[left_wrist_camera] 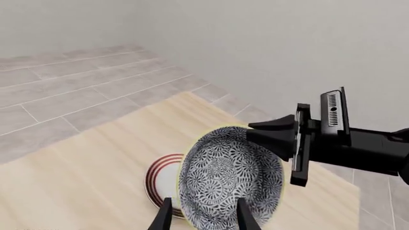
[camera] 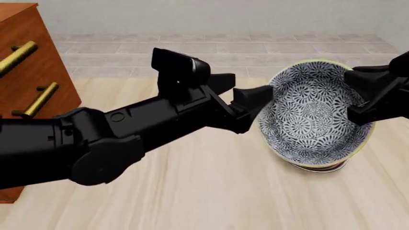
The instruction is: Put the bowl on top of the cabinet.
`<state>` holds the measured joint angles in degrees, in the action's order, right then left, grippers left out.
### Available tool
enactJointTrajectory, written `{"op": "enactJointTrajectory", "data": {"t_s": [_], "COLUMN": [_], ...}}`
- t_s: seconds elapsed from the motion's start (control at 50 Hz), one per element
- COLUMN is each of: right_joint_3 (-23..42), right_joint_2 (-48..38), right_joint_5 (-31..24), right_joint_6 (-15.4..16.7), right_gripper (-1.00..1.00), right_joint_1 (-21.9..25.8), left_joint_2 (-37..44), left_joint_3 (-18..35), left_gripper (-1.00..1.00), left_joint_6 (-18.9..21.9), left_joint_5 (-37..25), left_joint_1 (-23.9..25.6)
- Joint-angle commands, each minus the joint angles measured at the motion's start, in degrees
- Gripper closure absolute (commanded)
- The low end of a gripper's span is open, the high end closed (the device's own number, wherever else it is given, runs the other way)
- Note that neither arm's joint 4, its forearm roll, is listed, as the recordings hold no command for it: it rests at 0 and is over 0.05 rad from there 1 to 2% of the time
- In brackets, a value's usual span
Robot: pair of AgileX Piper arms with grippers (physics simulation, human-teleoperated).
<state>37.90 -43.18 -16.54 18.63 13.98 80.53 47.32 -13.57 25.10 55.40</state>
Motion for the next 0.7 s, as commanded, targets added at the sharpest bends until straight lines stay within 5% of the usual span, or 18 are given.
{"op": "enactJointTrajectory", "data": {"t_s": [0.02, 0.7], "right_joint_3": [0.4, 0.7], "right_joint_2": [0.8, 7.4], "right_joint_5": [-0.6, -6.8], "right_joint_6": [-0.2, 0.1], "right_gripper": [1.0, 1.0], "right_joint_1": [0.3, 5.4], "left_joint_2": [0.7, 9.5], "left_joint_3": [0.2, 3.6], "left_gripper": [-1.0, -1.0], "left_joint_6": [0.1, -2.9], "left_joint_5": [0.4, 2.6], "left_joint_1": [-1.1, -1.3]}}
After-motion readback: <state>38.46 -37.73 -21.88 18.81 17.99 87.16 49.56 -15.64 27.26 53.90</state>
